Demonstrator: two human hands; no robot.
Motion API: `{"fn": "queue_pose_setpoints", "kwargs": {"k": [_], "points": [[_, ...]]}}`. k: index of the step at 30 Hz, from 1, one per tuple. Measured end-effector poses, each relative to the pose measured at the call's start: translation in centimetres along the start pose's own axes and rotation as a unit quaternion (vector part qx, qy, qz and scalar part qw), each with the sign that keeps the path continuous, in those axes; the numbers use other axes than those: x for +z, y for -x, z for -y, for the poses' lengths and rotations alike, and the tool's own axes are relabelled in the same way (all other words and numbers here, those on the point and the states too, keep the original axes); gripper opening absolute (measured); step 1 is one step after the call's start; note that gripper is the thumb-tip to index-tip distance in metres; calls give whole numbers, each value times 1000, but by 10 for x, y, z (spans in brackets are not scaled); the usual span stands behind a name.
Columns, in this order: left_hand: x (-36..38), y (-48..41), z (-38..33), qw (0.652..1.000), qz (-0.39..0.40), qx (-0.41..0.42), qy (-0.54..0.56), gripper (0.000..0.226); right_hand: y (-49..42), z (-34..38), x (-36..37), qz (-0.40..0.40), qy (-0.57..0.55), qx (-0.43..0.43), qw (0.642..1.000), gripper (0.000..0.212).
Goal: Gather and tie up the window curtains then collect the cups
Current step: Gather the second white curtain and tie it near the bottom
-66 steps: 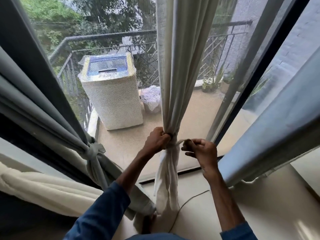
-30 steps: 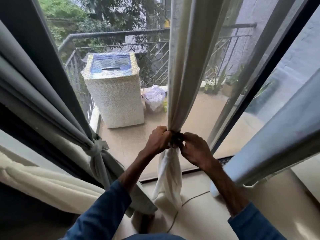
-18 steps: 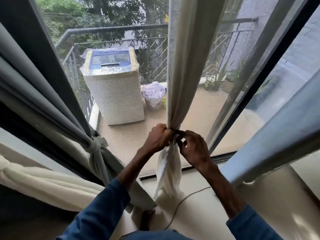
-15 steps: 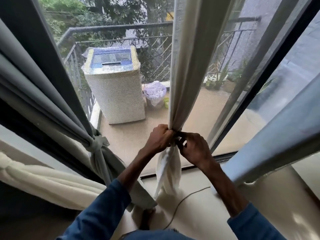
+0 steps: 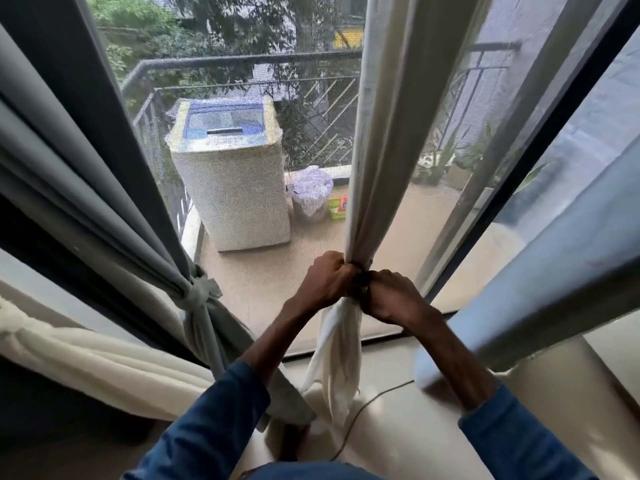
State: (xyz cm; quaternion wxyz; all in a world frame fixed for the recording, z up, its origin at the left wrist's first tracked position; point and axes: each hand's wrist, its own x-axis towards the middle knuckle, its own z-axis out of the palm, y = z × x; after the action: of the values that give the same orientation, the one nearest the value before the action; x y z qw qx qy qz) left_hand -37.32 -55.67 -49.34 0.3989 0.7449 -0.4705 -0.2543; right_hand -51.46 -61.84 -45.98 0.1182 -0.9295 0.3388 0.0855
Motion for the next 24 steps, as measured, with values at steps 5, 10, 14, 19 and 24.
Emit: {"fn": "queue_pose_setpoints", "kwargs": {"k": [5,10,14,19,24], "points": [[-11,-1,-5,999,-38,-16,0,32,-4,-11,33,-277,-182,-24,943,29],[-10,-5,4,999,-31,-19,21,33,-4,-10,64,-245,-428,27,870,35],[-8,-4,7,999,-21,-16,18,40,-10,-6,79,-286,-425,77,855,17],[-15,3,8,997,0,-41,72,31,-8,-14,81,-263,-375,88,885,23],[-14,11,10,999,-6,8,45,22,-9,-33,113,-182,-474,134,851,17]]}}
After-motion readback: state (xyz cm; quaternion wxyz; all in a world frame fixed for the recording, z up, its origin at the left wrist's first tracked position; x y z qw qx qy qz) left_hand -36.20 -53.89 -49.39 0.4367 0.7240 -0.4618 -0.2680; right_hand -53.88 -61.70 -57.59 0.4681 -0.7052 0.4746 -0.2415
